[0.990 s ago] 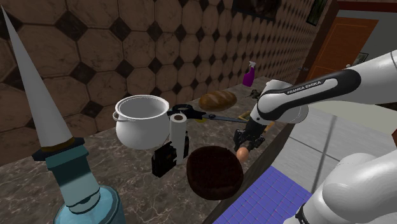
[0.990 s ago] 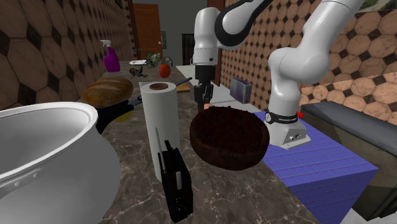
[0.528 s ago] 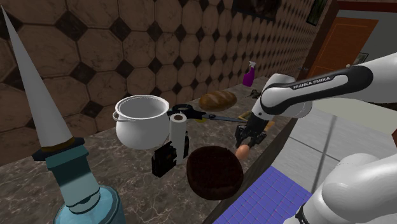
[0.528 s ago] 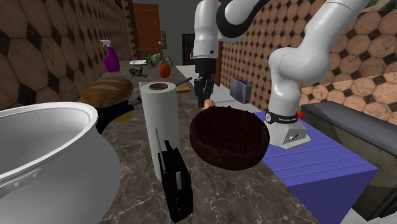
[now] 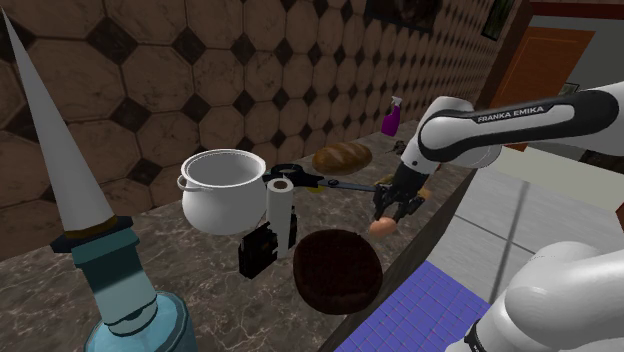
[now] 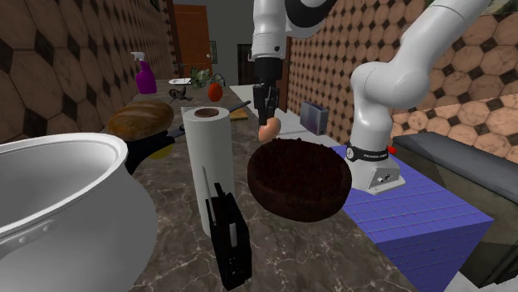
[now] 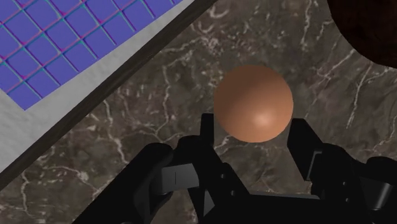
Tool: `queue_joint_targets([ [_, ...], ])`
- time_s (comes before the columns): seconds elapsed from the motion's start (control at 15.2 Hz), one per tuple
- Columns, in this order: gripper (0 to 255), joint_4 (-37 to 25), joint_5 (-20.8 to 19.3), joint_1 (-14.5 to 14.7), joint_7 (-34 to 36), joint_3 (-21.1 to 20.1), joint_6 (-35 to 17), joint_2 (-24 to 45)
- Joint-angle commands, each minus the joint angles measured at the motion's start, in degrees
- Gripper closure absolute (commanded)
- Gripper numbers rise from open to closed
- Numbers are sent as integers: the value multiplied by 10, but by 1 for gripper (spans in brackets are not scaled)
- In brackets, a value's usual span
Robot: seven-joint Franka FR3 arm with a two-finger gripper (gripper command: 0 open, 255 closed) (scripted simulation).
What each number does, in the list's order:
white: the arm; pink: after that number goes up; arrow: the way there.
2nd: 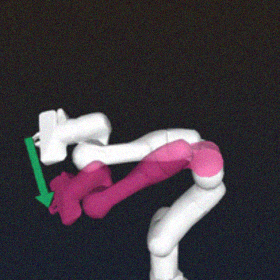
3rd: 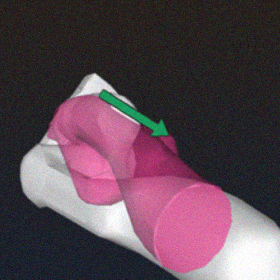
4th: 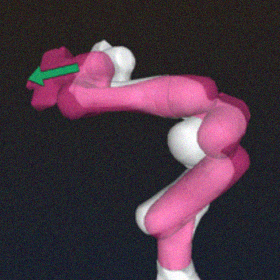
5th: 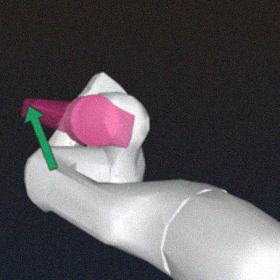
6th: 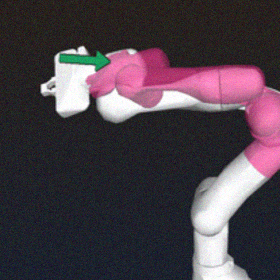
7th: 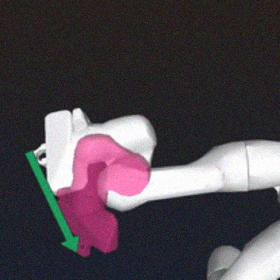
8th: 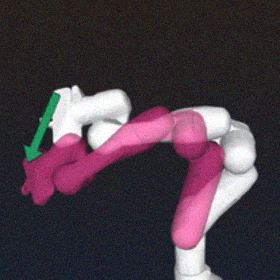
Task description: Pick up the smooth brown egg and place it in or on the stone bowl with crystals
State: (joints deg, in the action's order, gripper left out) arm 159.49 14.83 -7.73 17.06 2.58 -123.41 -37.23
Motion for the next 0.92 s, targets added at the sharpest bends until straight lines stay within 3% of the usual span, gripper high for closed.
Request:
queue_joint_targets([
  [0.0, 255, -11, -3, -2, 5, 0, 18, -7],
  [0.86, 255, -91, -17, -7, 31, -1, 129, -41],
])
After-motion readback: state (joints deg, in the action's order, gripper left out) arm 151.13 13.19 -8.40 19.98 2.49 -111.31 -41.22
